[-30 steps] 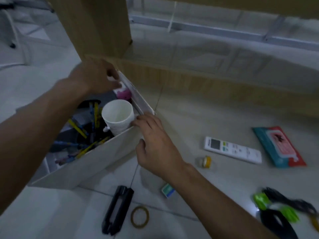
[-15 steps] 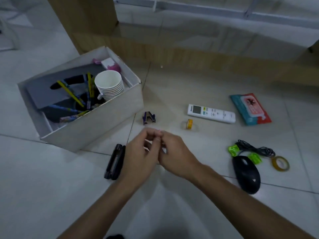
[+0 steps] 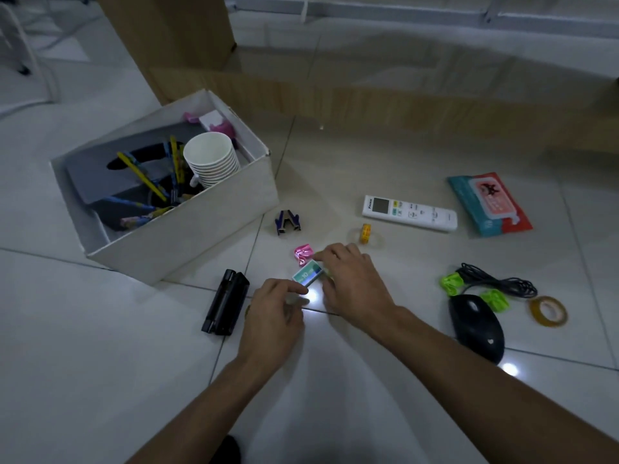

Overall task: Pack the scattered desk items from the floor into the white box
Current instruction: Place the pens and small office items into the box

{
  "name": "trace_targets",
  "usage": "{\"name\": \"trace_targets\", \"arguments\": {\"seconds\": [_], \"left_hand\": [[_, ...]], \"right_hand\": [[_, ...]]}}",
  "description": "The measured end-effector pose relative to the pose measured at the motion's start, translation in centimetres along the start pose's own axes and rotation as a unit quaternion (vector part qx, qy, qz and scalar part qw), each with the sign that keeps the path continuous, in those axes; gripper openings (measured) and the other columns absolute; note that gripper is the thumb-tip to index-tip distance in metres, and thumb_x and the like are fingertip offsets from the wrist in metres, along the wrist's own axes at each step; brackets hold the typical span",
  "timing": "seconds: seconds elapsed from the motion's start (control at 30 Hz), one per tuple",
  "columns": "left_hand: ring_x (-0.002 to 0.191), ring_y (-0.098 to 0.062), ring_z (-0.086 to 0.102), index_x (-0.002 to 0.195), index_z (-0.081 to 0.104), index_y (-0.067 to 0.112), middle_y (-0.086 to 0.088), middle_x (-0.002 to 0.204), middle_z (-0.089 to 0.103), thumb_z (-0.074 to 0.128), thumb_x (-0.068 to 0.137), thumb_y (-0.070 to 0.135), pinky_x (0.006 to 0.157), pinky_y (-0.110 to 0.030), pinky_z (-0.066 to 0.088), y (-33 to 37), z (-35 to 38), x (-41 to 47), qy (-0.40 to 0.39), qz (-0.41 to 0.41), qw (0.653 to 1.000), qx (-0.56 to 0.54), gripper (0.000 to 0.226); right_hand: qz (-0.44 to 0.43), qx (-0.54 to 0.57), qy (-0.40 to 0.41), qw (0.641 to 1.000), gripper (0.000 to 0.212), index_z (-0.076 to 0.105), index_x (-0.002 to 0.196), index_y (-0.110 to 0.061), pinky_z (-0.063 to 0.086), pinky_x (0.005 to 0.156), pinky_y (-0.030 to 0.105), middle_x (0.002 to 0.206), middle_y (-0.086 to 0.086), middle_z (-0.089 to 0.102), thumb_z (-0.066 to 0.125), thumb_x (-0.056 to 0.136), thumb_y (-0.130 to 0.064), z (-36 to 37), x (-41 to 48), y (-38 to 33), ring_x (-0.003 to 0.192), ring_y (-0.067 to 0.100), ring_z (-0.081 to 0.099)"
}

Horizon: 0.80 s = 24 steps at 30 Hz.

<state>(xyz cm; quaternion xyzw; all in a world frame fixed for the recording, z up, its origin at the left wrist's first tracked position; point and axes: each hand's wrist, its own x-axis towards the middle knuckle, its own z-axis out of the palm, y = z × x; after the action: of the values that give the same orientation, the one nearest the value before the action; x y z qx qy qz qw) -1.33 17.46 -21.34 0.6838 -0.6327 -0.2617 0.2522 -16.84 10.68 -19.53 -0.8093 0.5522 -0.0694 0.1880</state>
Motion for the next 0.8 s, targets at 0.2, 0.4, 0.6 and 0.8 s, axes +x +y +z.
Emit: {"name": "trace_targets", "arguments": {"seconds": [0.2,0.4,0.6,0.8], "left_hand": [[0.079,0.005,0.058,0.097,0.065,0.031,0.013,0.103,0.061,0.068,0.085,0.003,0.072,-0.004,0.043,-0.6,-1.1,-0.3,0.035,-0.037,0.996,-0.069,0.031],[0.075,-0.005,0.058,0.096,0.063,0.035,0.012,0.095,0.06,0.068,0.086,0.007,0.067,-0.014,0.046,-1.2,-1.3,0.2,0.044,-0.074,0.992,-0.094,0.03],[0.077,-0.005,0.06,0.1,0.067,0.03,0.01,0.1,0.065,0.065,0.09,0.011,0.07,-0.015,0.047,-0.4,-1.2,1.0,0.021,-0.136,0.978,-0.157,0.021],[0.087,-0.016,0.065,0.114,0.063,0.02,0.0,0.099,0.068,0.053,0.099,0.017,0.077,-0.029,0.053,1.8,-1.9,2.0,0.037,-0.309,0.865,-0.393,0.019]], "right_hand": [[-0.055,-0.076,-0.044,0.995,0.052,0.044,0.142,-0.027,0.033,0.09,0.038,0.124,0.005,0.049,0.053,0.09,-0.022,1.8,1.4,-0.1,0.111,0.024,0.043],[-0.041,-0.036,-0.035,0.998,0.052,0.05,0.134,-0.023,0.032,0.094,0.037,0.127,0.003,0.046,0.057,0.083,-0.025,1.8,1.0,-0.1,0.114,0.021,0.043],[0.023,-0.006,-0.001,1.0,0.04,0.05,0.132,-0.023,0.033,0.091,0.039,0.125,0.004,0.054,0.051,0.095,-0.038,2.3,3.9,-1.4,0.11,0.023,0.05],[0.114,0.155,0.005,0.981,0.04,0.05,0.114,-0.024,0.047,0.089,0.04,0.11,0.004,0.052,0.065,0.078,-0.032,1.3,4.2,-2.5,0.095,0.025,0.054]]}}
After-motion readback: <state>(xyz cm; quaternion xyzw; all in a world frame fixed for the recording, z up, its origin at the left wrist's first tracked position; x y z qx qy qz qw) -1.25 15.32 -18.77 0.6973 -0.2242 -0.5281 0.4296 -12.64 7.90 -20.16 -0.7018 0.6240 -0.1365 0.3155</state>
